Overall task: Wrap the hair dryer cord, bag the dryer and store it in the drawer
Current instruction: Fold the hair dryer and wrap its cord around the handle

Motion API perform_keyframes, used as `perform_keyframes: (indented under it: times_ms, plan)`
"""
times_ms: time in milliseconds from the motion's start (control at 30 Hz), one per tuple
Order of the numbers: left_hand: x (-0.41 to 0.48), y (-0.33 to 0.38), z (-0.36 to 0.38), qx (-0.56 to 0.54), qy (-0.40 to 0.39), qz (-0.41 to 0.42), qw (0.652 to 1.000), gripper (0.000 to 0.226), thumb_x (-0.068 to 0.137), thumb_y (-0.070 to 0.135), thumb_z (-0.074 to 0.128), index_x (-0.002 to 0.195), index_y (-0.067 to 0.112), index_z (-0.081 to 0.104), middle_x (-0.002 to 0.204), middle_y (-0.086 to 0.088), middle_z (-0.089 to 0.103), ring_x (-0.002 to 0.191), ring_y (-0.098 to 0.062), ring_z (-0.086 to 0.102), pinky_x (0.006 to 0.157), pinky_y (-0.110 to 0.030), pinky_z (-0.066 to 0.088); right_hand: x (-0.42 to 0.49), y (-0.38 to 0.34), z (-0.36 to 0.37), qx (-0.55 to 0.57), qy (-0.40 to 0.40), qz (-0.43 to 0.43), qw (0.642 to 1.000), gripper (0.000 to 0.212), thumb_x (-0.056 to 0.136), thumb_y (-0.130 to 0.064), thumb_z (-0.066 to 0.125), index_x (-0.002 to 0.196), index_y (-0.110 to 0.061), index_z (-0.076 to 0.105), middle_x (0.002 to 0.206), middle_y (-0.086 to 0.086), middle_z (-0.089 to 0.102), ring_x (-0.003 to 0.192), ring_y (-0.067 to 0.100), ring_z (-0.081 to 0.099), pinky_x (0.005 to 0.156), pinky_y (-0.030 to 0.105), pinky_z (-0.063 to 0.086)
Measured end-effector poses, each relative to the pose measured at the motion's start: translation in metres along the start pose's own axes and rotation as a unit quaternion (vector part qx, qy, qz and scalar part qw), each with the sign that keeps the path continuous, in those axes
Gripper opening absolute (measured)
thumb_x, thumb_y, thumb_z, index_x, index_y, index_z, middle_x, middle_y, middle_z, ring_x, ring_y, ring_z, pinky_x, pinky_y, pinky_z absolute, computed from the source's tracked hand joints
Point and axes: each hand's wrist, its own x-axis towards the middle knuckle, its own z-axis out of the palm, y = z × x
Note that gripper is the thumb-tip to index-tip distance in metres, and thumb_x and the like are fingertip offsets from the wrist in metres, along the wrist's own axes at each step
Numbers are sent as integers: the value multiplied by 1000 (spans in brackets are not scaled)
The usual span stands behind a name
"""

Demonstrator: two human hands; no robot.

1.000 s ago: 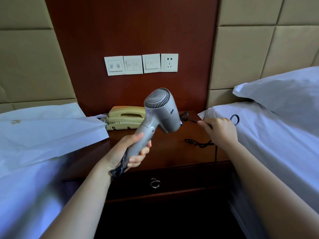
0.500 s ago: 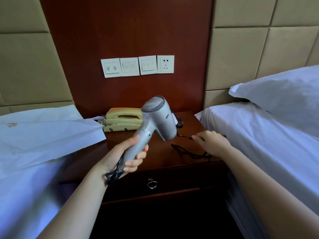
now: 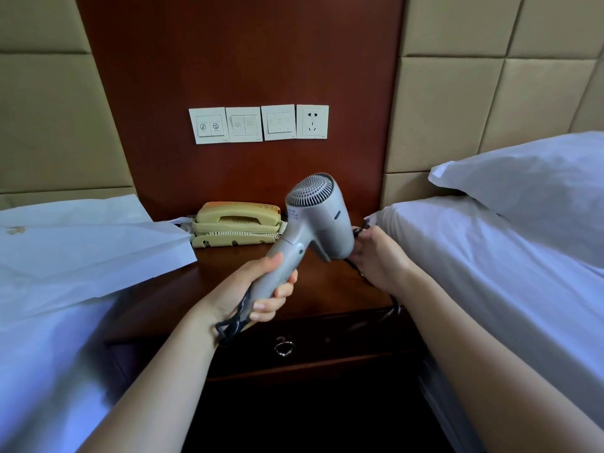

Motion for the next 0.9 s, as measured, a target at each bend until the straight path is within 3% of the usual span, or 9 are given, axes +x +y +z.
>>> perform_keyframes:
  times_ms: [133,200,267,367,500,633,767,900]
  plan:
    - [-5,-1,-4,26,16,37,999,66,51,45,88,87,1,53,62,-3,53,37,-5,43,34,-15,36,-2,-9,18,-72,53,-36,995,41,98,-32,40,65,-24,61,47,-10,55,45,6,48,50,18,34]
    - [-7,-1,-7,51,42,52,996,66,49,42,89,88,2,54,65,-3,56,42,-7,47,38,-17,40,0,-10,18,-108,105,-75,986,45,96,-32,48,54,-19,57,49,-1,47,46,11,40,52,23,30]
    - [-10,-1,-7,101,79,58,990,57,52,35,87,86,3,55,70,-4,58,47,-8,49,42,-19,42,2,-10,15,-125,150,-106,975,36,93,-29,54,62,-11,56,58,8,48,55,18,43,58,29,34]
    - [-12,1,-4,198,157,51,966,34,67,25,76,86,6,56,71,-4,60,48,-9,48,45,-22,43,5,-9,16,-170,180,-149,957,43,93,-22,54,51,-17,48,42,-13,44,43,1,37,49,21,30]
    - [-9,3,1,277,248,72,925,25,76,25,72,89,13,55,59,-2,53,41,-12,40,43,-22,32,5,-11,19,-228,187,-193,936,45,93,-22,54,52,-18,37,46,-7,30,45,5,24,49,26,18]
    - [-8,3,1,235,315,130,910,16,84,20,68,82,11,55,55,-3,47,36,-11,34,40,-20,27,0,-16,17,-284,196,-198,918,56,93,-21,55,40,-22,39,33,-11,30,35,3,25,40,16,16]
    - [-10,11,-9,86,373,156,911,27,85,28,66,94,4,57,58,-4,45,34,-9,33,37,-17,26,-1,-14,19,-417,167,-196,872,50,92,-27,55,50,-15,30,48,-3,25,43,7,22,42,22,17]
    - [-18,14,-22,65,415,150,895,38,85,39,64,99,4,62,61,-3,46,36,-9,36,36,-18,30,1,-4,22,-519,143,-190,821,44,91,-31,57,58,-2,52,53,7,41,54,21,42,51,32,25]
